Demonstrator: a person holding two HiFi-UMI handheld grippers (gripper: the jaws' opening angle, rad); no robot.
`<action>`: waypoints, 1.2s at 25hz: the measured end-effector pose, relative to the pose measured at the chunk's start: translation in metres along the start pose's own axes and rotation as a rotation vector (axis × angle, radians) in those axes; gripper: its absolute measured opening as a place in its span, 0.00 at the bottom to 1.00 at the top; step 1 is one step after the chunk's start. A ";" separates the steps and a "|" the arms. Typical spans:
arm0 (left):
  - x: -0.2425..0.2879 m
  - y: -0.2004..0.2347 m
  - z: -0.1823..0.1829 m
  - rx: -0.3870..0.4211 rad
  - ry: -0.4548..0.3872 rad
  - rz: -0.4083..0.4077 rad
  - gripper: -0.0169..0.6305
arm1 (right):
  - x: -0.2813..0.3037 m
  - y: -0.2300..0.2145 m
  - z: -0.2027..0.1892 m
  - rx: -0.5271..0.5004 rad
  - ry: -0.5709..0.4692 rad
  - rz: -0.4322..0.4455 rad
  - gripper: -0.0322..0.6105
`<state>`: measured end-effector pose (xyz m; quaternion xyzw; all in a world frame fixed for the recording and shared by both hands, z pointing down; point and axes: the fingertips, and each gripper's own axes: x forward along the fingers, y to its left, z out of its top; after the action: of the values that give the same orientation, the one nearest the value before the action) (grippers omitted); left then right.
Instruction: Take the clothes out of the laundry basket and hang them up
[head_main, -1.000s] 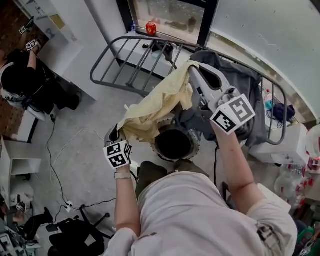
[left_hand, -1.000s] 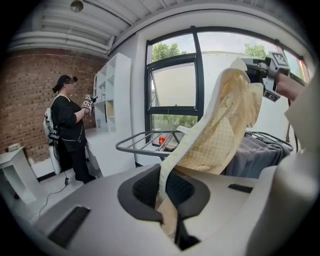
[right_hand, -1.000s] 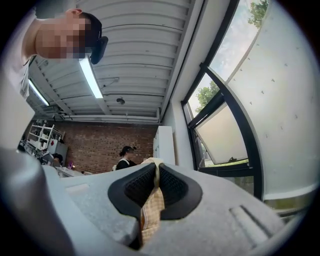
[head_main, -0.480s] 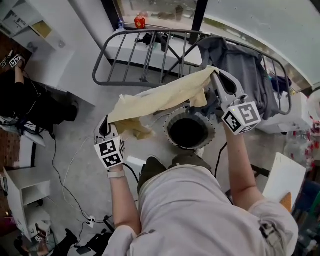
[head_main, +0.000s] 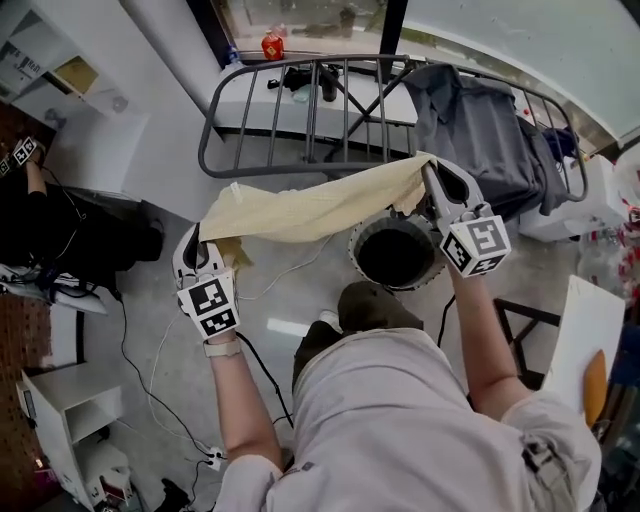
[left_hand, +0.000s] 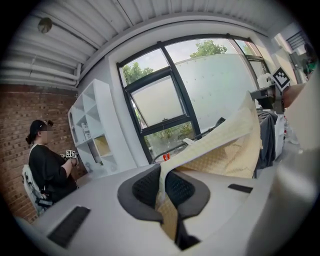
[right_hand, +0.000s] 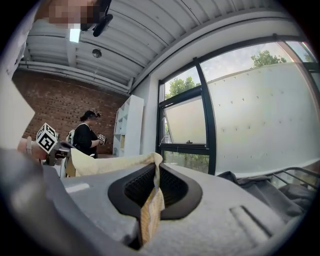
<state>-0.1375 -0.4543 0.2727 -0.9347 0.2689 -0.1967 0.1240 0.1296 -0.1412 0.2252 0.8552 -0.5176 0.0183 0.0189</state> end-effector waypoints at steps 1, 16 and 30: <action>0.005 0.006 0.005 0.011 -0.008 0.004 0.04 | 0.004 0.000 -0.003 0.001 0.007 -0.002 0.09; 0.163 0.039 0.102 0.156 -0.102 -0.027 0.04 | 0.130 -0.067 -0.022 0.037 0.002 -0.114 0.09; 0.353 -0.010 0.206 0.221 -0.145 -0.173 0.04 | 0.228 -0.202 0.008 0.083 -0.049 -0.297 0.09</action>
<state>0.2308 -0.6144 0.1988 -0.9468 0.1545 -0.1672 0.2276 0.4146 -0.2500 0.2261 0.9226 -0.3845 0.0157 -0.0267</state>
